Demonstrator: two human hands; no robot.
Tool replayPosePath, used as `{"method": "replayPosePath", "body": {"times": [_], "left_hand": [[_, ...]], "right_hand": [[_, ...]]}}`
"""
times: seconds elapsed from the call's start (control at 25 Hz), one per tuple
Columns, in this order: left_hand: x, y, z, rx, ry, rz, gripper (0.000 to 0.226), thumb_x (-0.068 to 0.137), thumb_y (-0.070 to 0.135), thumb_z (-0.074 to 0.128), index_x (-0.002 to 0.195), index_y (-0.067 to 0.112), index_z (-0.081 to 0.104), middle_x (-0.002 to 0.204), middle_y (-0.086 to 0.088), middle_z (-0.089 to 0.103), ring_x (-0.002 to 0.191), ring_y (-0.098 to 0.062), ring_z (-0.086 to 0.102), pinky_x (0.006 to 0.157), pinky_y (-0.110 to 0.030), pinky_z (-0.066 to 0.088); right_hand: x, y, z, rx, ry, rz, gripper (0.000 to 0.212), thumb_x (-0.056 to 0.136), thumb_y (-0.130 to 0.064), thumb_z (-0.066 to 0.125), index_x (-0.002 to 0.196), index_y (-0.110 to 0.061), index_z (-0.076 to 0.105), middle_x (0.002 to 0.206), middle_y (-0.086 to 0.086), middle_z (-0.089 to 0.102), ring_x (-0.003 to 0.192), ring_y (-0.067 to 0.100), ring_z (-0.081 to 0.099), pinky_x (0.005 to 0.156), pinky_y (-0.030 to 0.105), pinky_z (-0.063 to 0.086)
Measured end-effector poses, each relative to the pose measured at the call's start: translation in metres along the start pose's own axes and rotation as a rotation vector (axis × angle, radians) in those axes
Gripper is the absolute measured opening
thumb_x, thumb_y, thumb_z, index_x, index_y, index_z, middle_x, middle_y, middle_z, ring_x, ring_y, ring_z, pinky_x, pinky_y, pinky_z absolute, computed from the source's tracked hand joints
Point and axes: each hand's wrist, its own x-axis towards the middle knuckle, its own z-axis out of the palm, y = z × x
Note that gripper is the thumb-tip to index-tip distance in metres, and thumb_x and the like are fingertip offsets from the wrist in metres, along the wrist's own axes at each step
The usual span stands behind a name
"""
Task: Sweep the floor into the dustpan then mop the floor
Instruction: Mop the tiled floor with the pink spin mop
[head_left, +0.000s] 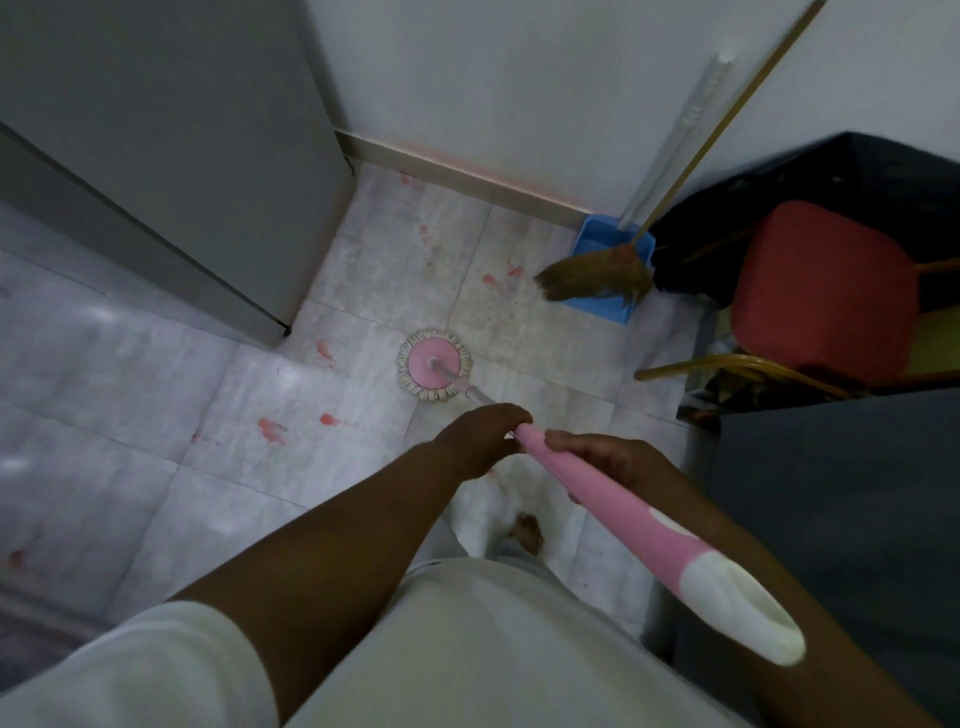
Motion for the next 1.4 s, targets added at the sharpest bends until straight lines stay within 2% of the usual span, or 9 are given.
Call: {"method": "replayPosePath", "body": {"times": [0.08,0.16,0.28,0.36,0.52,0.76,0.92,1.12,1.4], "left_hand": [[0.003,0.003,0.010,-0.005,0.010,0.022,0.036,0.088,0.015,0.070,0.123,0.006,0.063,0.120,-0.010,0.065,0.108,-0.022,0.062,0.096,-0.033,0.048],[0.006,0.006,0.020,-0.007,0.006,0.037,0.038,0.087,0.013,0.071,0.124,0.006,0.063,0.122,-0.010,0.065,0.110,-0.022,0.061,0.097,-0.027,0.046],[0.012,0.008,0.030,0.015,-0.026,0.057,0.040,0.087,0.015,0.072,0.125,0.006,0.063,0.123,-0.009,0.065,0.112,-0.022,0.061,0.099,-0.030,0.046],[0.016,0.006,0.038,0.029,-0.043,0.061,0.042,0.085,0.017,0.074,0.125,0.006,0.064,0.122,-0.009,0.066,0.112,-0.022,0.061,0.100,-0.030,0.045],[0.024,0.009,0.053,-0.001,-0.067,-0.038,0.052,0.081,0.019,0.078,0.129,0.008,0.062,0.124,-0.007,0.066,0.114,-0.020,0.061,0.099,-0.019,0.039],[0.035,-0.003,0.059,-0.306,-0.041,-0.321,0.057,0.088,-0.006,0.059,0.141,0.013,0.050,0.142,-0.010,0.050,0.129,-0.022,0.049,0.102,-0.020,0.039],[0.049,-0.011,0.067,-0.908,0.106,-0.813,0.052,0.092,0.017,0.066,0.139,0.005,0.047,0.129,-0.012,0.056,0.111,-0.023,0.058,0.095,-0.033,0.052],[0.080,-0.022,0.070,-1.621,0.229,-1.015,0.012,0.096,0.005,0.056,0.101,-0.005,0.052,0.089,-0.020,0.062,0.079,-0.029,0.068,0.058,-0.035,0.061],[0.114,-0.040,0.072,-1.774,0.408,-1.198,0.024,0.102,0.021,0.050,0.081,0.010,0.046,0.042,0.000,0.039,0.028,-0.010,0.040,0.034,-0.013,0.040]], "right_hand": [[0.005,0.018,-0.018,0.088,-0.016,0.061,0.045,0.083,-0.034,0.071,0.127,-0.030,0.062,0.122,-0.007,0.068,0.108,0.017,0.066,0.091,0.036,0.054],[0.008,0.033,-0.017,0.505,-0.066,0.252,0.060,0.079,-0.041,0.074,0.127,-0.008,0.060,0.121,0.020,0.066,0.111,0.037,0.064,0.094,0.049,0.051],[0.010,0.051,-0.007,0.904,-0.196,0.368,0.072,0.079,-0.032,0.079,0.132,0.006,0.049,0.129,0.035,0.054,0.114,0.045,0.059,0.085,0.046,0.056],[0.010,0.058,-0.013,0.977,-0.237,0.367,0.070,0.081,-0.020,0.077,0.137,0.002,0.043,0.133,0.033,0.052,0.108,0.040,0.064,0.081,0.041,0.059],[0.019,0.067,-0.025,1.075,-0.302,0.472,0.067,0.071,-0.004,0.078,0.131,0.001,0.049,0.115,0.024,0.063,0.063,0.021,0.066,0.052,0.028,0.058],[0.039,0.078,-0.028,1.110,-0.357,0.496,0.036,0.082,-0.019,0.067,0.111,-0.002,0.052,0.080,0.009,0.059,0.045,0.012,0.053,0.039,0.021,0.048],[0.055,0.065,-0.026,1.015,-0.287,0.480,0.038,0.084,-0.026,0.063,0.112,-0.001,0.052,0.069,0.003,0.056,0.040,0.007,0.050,0.035,0.018,0.044],[0.070,0.057,-0.017,0.969,-0.323,0.513,0.044,0.078,-0.022,0.068,0.114,-0.004,0.051,0.066,0.002,0.054,0.039,0.008,0.049,0.035,0.020,0.045],[0.093,0.066,-0.016,0.977,-0.344,0.500,0.039,0.088,-0.026,0.056,0.123,-0.008,0.049,0.067,0.001,0.053,0.038,0.008,0.049,0.033,0.021,0.044]]}}
